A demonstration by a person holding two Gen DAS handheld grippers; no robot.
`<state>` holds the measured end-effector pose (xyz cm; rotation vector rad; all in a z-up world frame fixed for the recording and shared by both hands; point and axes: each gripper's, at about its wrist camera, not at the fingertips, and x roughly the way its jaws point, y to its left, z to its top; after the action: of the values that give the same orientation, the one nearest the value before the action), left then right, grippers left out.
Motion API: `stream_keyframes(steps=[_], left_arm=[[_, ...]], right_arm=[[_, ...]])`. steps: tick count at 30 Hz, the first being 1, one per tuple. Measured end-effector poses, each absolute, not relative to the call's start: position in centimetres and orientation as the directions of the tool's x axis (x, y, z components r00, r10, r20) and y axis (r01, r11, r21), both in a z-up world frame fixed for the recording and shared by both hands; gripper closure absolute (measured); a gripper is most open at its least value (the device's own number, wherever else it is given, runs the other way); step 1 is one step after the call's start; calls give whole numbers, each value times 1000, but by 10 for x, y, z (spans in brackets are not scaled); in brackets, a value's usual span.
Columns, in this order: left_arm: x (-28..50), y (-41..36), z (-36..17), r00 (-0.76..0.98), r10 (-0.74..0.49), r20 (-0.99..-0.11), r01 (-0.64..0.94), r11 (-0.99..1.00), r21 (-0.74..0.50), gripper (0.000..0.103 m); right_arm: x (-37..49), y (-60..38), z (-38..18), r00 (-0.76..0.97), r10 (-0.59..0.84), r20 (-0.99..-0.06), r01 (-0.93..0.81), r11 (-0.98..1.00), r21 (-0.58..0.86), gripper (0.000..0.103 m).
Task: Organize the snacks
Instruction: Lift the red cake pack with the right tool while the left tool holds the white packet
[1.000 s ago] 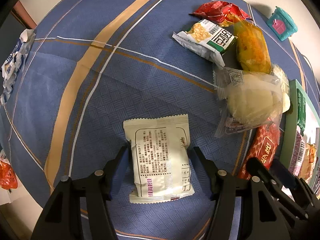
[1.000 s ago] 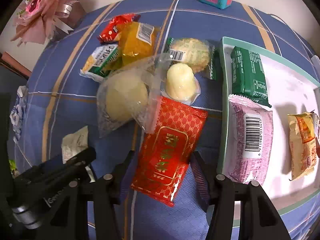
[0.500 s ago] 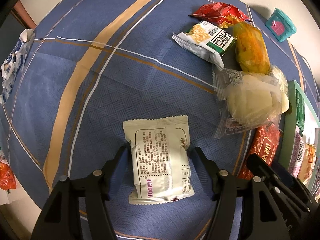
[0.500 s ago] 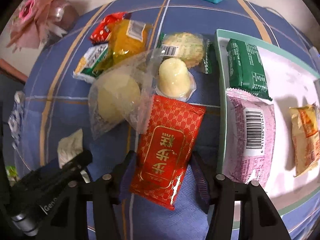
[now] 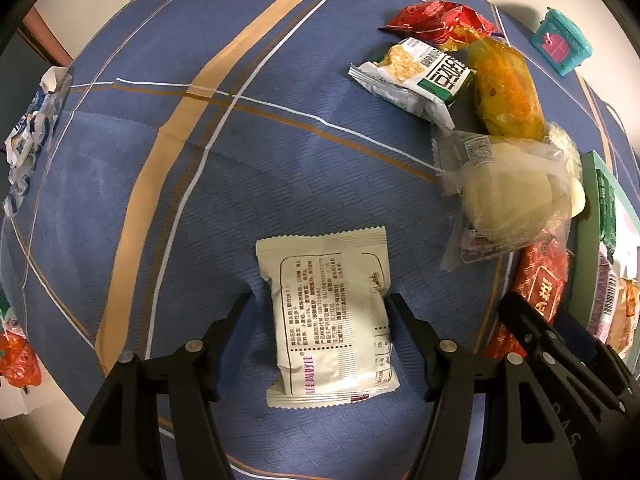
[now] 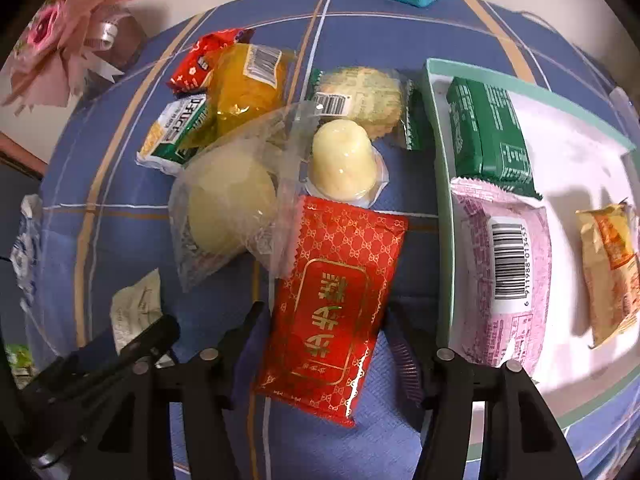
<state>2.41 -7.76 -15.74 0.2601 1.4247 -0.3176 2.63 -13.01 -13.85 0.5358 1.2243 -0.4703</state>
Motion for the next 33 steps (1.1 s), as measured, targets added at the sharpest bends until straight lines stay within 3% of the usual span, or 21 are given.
stream_keyframes(steps=[6,10,15,33], left_arm=[[25,-75,-157,109,-60,-992,367,930,-15,37],[24,-78,-153,112,-67,-992,360,933,-22,48],[24,-79,-145,109,-122,-987,363,929,-74,49],[25,-59,-80,251,-230,-940,353,926,-132,49]], right_arm=[[31,-124,-139,263,-58,-963,598,793,115,43],[32,-119,-139,254,-80,-964,585,806,87,47],[29,-114,-134,273,-66,-960,578,809,109,54],[0,-116,-87,369,-45,-928,575,796,190,56]])
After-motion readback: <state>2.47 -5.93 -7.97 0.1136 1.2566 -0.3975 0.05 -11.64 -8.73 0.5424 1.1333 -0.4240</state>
